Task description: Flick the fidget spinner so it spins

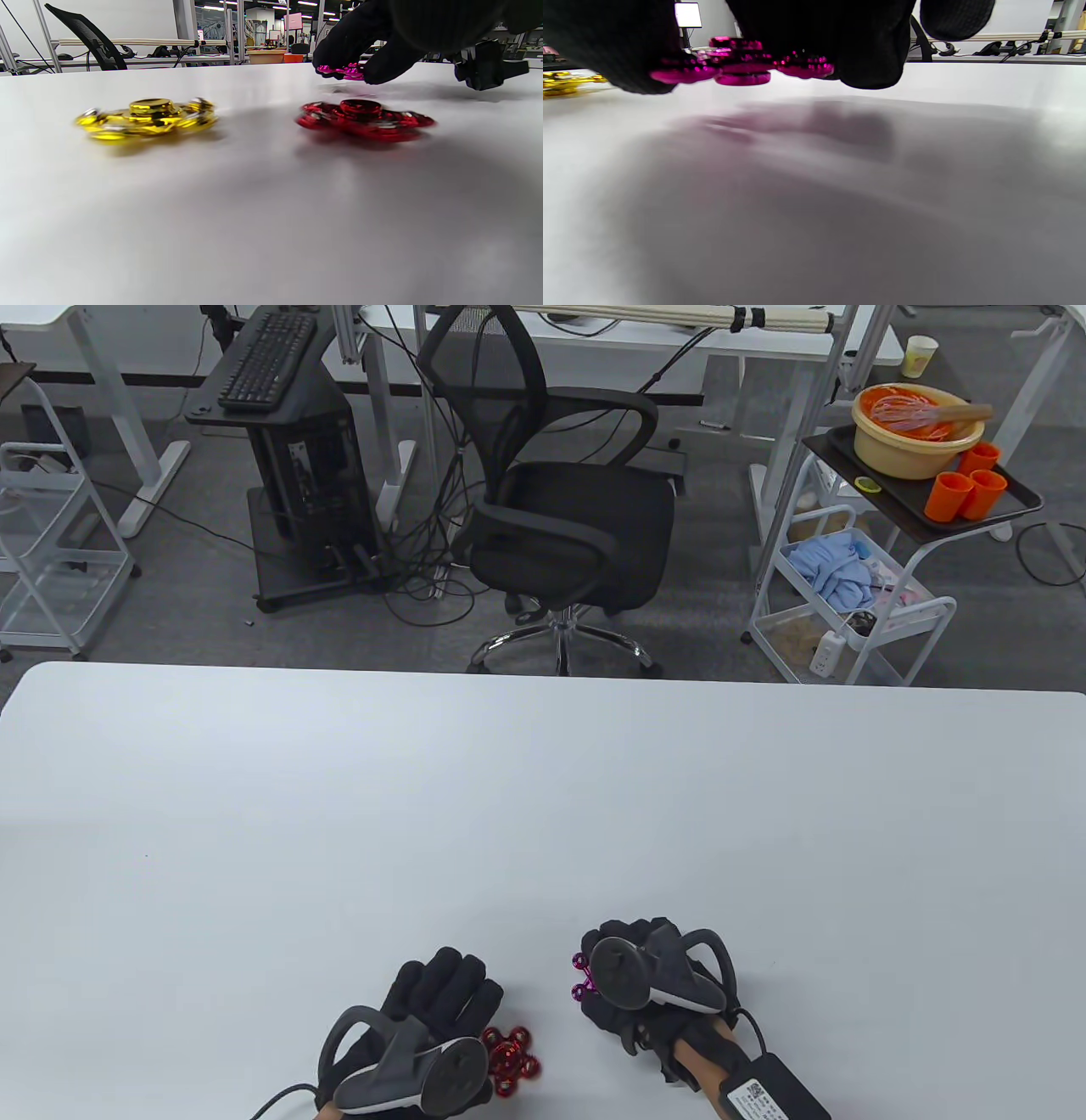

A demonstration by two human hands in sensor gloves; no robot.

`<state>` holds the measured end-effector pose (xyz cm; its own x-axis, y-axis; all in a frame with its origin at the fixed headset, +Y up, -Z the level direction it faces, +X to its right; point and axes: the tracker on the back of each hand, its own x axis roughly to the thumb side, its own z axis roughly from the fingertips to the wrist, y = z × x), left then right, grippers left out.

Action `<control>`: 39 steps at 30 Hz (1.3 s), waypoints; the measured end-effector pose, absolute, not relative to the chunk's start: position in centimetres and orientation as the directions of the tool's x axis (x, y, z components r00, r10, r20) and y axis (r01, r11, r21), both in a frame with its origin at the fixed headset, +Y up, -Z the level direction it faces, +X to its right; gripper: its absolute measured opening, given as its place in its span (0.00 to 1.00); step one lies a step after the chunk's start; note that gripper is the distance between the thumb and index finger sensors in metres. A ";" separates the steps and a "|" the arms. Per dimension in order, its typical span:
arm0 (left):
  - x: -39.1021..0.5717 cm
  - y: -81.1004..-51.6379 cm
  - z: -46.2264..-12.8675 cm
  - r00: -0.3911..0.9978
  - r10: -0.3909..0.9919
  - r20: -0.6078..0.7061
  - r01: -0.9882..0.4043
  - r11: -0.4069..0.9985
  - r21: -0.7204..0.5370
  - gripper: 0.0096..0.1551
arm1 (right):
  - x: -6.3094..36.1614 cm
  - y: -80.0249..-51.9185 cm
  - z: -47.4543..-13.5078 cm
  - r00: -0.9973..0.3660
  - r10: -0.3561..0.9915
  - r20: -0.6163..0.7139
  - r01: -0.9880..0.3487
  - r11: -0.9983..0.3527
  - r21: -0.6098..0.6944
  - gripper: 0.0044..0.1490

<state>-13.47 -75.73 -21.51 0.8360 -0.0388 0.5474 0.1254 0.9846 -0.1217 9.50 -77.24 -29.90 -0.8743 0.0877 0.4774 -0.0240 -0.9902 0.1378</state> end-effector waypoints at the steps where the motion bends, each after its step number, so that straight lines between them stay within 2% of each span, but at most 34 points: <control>1: -13.5 -75.7 -21.5 0.836 -0.039 0.547 0.126 0.984 -0.122 0.54 | 9.4 -77.3 -29.8 -0.871 0.088 0.483 -0.022 -0.990 0.141 0.46; 11: -13.2 -75.7 -21.4 0.832 -0.041 0.554 0.132 0.983 -0.125 0.54 | 7.9 -78.0 -28.8 -0.838 0.049 0.543 0.041 -0.988 0.152 0.46; 28: -12.5 -75.9 -21.1 0.824 -0.049 0.564 0.152 0.979 -0.136 0.53 | 8.0 -78.2 -28.5 -0.838 0.069 0.541 0.052 -0.977 0.205 0.49; 33: -12.1 -75.8 -21.3 0.826 -0.038 0.562 0.147 0.978 -0.150 0.52 | 8.9 -76.8 -28.3 -0.849 0.111 0.517 0.011 -0.974 0.227 0.52; 39: -9.3 -75.1 -22.3 0.818 -0.079 0.570 0.218 0.959 -0.180 0.49 | 11.3 -75.3 -28.1 -0.901 0.169 0.400 -0.100 -0.977 0.188 0.38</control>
